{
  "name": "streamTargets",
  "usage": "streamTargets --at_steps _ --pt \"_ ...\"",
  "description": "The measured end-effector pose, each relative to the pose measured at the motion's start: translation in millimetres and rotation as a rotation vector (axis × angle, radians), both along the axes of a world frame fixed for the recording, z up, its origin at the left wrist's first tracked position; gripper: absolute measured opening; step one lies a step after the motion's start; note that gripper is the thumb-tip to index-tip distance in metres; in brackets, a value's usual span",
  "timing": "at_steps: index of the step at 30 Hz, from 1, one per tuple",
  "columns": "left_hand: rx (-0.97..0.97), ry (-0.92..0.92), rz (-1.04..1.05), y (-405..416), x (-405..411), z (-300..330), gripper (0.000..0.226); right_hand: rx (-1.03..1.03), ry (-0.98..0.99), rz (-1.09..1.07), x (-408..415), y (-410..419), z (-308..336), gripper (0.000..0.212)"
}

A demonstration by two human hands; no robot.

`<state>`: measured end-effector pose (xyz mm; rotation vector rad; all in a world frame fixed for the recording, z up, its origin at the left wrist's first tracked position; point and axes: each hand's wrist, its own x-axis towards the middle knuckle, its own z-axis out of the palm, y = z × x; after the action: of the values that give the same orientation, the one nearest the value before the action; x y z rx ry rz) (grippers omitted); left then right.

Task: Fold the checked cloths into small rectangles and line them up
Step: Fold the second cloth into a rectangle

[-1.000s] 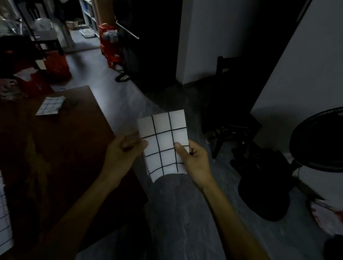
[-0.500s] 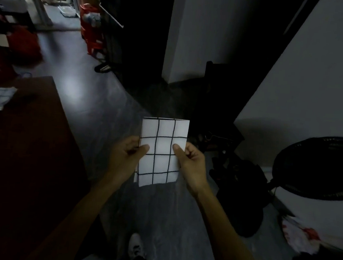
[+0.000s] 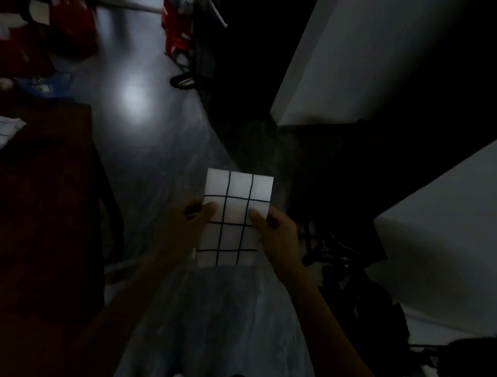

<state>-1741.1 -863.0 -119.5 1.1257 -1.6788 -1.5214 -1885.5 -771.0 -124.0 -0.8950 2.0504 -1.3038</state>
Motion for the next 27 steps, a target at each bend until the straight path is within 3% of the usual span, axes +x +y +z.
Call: streamTargets --at_steps 8,15,17,23,27 --pt "0.042 -0.028 0.199 -122.3 -40.8 -22.0 0.019 -0.012 -0.114 0.183 -53.7 -153.9 -24.0 0.013" --pt "0.052 0.021 0.39 -245.0 -111.4 -10.4 0.011 -0.112 -0.24 0.385 -141.2 -316.8 -19.6 0.011" --pt "0.041 0.035 0.443 -282.0 -126.7 3.3 0.01 -0.107 -0.214 0.446 -162.0 -367.2 -5.3 0.006" --pt "0.051 0.06 0.604 -380.3 -136.7 11.9 0.01 -0.135 -0.139 0.639 -173.1 -498.7 17.3 0.022" --pt "0.039 0.06 0.75 -448.8 -134.6 -2.4 0.009 -0.135 -0.14 0.749 -165.2 -578.2 8.3 0.011"
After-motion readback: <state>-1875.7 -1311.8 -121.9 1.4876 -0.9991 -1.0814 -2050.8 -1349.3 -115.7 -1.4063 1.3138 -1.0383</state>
